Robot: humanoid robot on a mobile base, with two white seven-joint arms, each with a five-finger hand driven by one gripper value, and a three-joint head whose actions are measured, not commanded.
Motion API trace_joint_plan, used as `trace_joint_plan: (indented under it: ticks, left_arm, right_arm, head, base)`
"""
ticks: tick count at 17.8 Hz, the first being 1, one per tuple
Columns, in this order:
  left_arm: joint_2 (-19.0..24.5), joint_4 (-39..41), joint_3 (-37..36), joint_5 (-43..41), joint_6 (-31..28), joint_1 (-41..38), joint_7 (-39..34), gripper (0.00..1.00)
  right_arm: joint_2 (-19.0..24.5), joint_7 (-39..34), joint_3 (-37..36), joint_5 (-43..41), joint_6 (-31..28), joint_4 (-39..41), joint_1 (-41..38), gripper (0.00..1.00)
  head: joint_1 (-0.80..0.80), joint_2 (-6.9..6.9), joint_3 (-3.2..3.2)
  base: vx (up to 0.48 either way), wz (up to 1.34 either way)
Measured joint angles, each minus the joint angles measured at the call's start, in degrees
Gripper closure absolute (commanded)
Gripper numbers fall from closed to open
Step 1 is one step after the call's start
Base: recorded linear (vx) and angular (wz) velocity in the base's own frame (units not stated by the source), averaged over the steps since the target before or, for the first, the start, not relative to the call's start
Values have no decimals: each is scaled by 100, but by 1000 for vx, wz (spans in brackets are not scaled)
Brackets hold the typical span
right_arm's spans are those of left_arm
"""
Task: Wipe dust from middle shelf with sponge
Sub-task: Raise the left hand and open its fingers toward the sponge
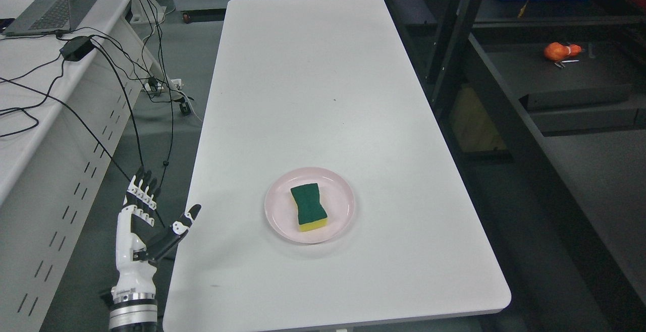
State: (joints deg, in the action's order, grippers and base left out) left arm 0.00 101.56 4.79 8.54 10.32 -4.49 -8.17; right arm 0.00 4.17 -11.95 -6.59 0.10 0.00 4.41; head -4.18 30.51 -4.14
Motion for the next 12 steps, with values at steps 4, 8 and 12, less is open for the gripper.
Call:
trace_joint_plan:
  ticks: [4, 8, 12]
  left_arm:
    - [0, 1, -25, 0, -33, 22, 4, 1]
    - [0, -1, -31, 0, -81, 69, 17, 1]
    - [55, -46, -6, -60, -82, 261, 428, 1]
  right_arm:
    - [0, 0, 0, 0, 0, 0, 1, 0]
    - [0, 0, 0, 0, 0, 0, 0, 0]
    - [0, 0, 0, 0, 0, 0, 0, 0]
  head:
    - [0, 0, 0]
    - [0, 0, 0]
    - [0, 0, 0]
  base:
    - [0, 0]
    - [0, 0]
    - [0, 0]
